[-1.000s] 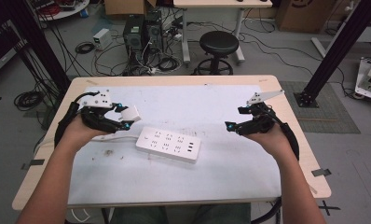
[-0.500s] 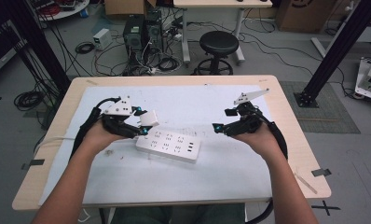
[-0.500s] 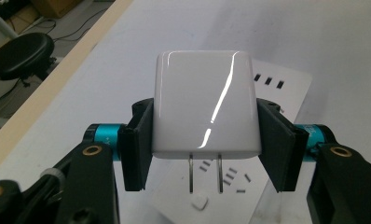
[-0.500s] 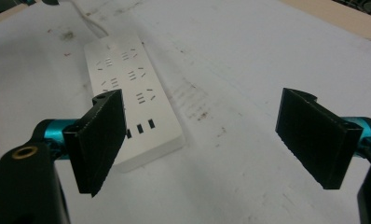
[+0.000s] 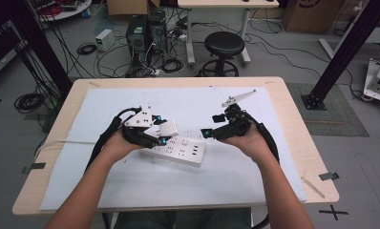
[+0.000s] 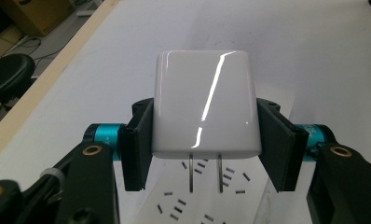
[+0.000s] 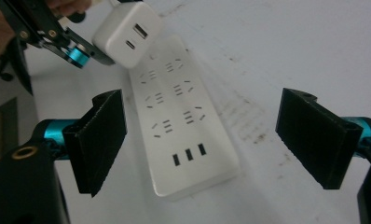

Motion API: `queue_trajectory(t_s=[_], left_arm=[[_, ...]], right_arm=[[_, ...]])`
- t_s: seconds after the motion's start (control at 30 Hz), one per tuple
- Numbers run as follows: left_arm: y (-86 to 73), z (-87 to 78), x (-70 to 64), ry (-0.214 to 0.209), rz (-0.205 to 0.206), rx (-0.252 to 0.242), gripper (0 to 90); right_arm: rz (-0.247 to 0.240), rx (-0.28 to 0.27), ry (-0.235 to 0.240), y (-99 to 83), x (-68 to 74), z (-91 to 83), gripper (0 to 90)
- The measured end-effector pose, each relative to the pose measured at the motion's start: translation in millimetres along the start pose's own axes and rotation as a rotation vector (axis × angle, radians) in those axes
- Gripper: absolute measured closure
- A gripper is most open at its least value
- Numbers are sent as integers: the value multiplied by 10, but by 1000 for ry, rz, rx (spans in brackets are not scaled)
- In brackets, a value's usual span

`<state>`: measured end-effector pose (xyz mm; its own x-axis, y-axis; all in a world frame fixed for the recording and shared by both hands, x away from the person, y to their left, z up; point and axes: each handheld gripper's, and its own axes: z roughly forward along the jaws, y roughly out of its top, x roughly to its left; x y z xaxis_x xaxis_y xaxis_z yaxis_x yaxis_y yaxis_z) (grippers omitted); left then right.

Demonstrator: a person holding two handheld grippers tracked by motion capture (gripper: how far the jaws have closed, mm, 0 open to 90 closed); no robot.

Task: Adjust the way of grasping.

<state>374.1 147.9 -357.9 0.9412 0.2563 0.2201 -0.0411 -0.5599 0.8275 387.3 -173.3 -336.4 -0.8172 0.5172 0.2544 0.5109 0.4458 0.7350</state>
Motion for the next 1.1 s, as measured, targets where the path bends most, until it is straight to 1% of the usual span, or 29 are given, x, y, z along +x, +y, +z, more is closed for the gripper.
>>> queue_trajectory(t_s=[0.03,0.1,0.13,0.17,0.23,0.33,0.4,0.47,0.77,0.8,0.83,1.03,1.1], left_arm=[[4,15,-7,5,2,-3,425],[4,15,-7,5,2,-3,425],[11,53,-12,0,4,-15,425],[11,53,-12,0,4,-15,425],[16,76,-15,2,8,-12,425],[18,92,-21,6,12,-16,425],[33,132,-38,7,19,-23,425],[43,158,-48,-1,25,-23,425],[78,255,-87,-7,38,-29,425],[81,263,-90,-6,46,-24,425],[83,271,-97,-8,45,-26,425],[100,294,-128,-7,63,-21,425],[103,301,-134,-6,63,-25,424]], right_arm=[[5,1,12,4,4,19,164],[9,-1,19,9,5,38,164],[26,-8,44,19,4,67,164],[26,-8,44,19,4,67,164],[39,-20,65,35,2,106,164],[40,-17,68,38,1,111,164],[46,-12,77,54,2,165,164],[44,-15,85,63,2,186,164],[53,-3,96,80,15,245,164],[53,-8,110,84,14,273,164],[61,-10,117,87,14,281,164],[67,-3,129,96,17,351,164],[74,2,142,98,19,378,164]])
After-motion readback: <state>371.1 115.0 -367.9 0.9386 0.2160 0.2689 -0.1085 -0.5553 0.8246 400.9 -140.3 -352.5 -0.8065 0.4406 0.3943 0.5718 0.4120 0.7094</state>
